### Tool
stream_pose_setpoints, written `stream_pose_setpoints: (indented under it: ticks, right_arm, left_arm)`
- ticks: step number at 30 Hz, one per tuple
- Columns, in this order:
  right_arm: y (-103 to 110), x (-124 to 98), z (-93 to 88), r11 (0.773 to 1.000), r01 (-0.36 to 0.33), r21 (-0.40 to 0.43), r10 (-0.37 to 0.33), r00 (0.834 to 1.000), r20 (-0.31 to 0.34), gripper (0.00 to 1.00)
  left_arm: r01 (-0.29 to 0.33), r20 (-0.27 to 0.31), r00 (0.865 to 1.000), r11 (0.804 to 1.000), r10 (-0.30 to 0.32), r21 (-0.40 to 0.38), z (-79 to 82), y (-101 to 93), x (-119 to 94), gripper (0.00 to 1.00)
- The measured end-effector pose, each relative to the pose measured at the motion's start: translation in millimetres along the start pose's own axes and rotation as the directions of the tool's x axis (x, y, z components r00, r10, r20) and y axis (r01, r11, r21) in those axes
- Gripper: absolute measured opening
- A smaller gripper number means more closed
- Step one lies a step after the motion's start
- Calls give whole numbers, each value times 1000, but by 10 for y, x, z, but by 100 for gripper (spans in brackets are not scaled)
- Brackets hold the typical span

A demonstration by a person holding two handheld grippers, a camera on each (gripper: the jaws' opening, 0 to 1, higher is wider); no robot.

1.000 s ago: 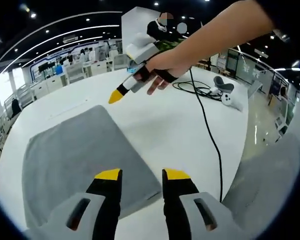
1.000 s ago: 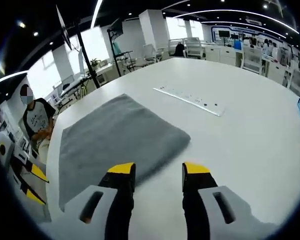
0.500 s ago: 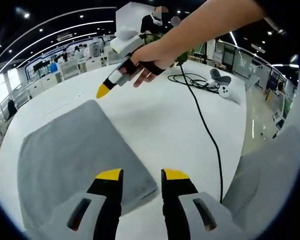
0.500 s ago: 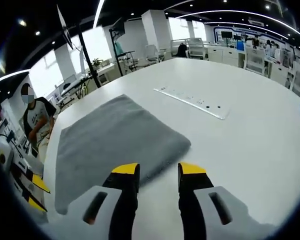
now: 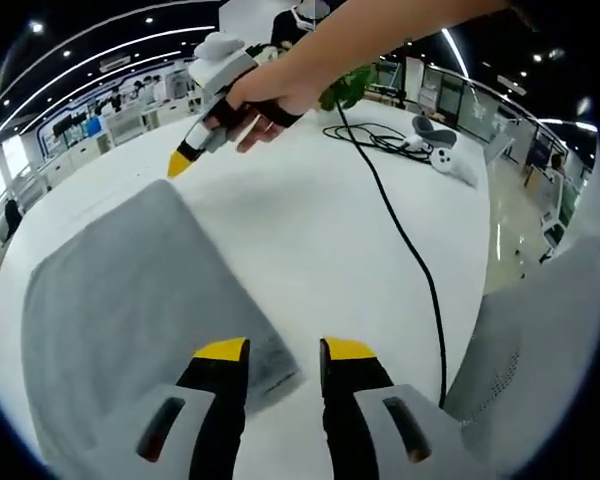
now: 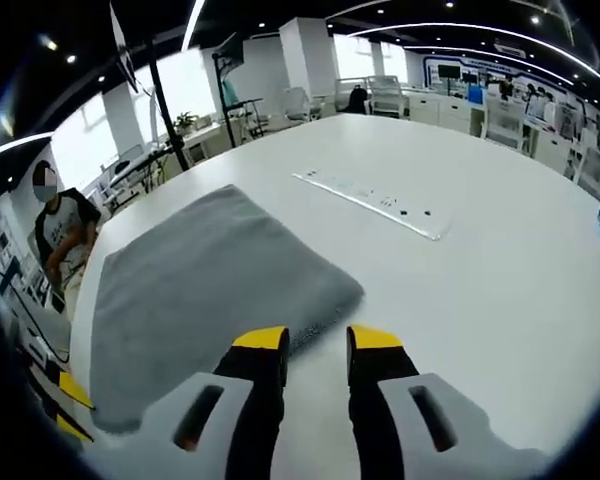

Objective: Fold the towel on the table until its edges align and the towel forms a compact rectangular stack.

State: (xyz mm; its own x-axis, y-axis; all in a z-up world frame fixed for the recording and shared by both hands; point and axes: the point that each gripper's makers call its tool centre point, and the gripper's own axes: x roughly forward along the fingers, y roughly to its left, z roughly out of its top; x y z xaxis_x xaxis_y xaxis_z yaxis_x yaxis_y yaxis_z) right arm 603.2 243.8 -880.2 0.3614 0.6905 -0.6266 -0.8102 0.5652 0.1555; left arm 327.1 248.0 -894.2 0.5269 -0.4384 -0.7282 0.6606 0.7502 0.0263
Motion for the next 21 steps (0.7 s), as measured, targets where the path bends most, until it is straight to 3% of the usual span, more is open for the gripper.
stream_pose_setpoints:
  ticks: [5, 11, 15, 17, 21]
  right_arm:
    - [-56, 133, 50, 995, 26, 96, -31, 998, 54, 23]
    - [-86, 196, 60, 990, 61, 127, -67, 997, 40, 24]
    - [-90, 303, 38, 988, 80, 129, -83, 996, 19, 24]
    - [-113, 275, 40, 979, 99, 176, -106, 994, 26, 23]
    - [-86, 335, -48, 984, 115, 137, -114, 993, -13, 23]
  left_arm:
    - [13, -33, 999, 1000, -13, 6, -101, -34, 43, 28]
    - [8, -77, 997, 1000, -6, 17, -227, -6, 89, 27]
    - [8, -90, 996, 996, 0, 89, -237, -21, 108, 25]
    - [10, -88, 996, 999, -6, 43, -235, -1, 122, 24]
    - [6, -101, 995, 997, 1, 75, -236, 37, 131, 19]
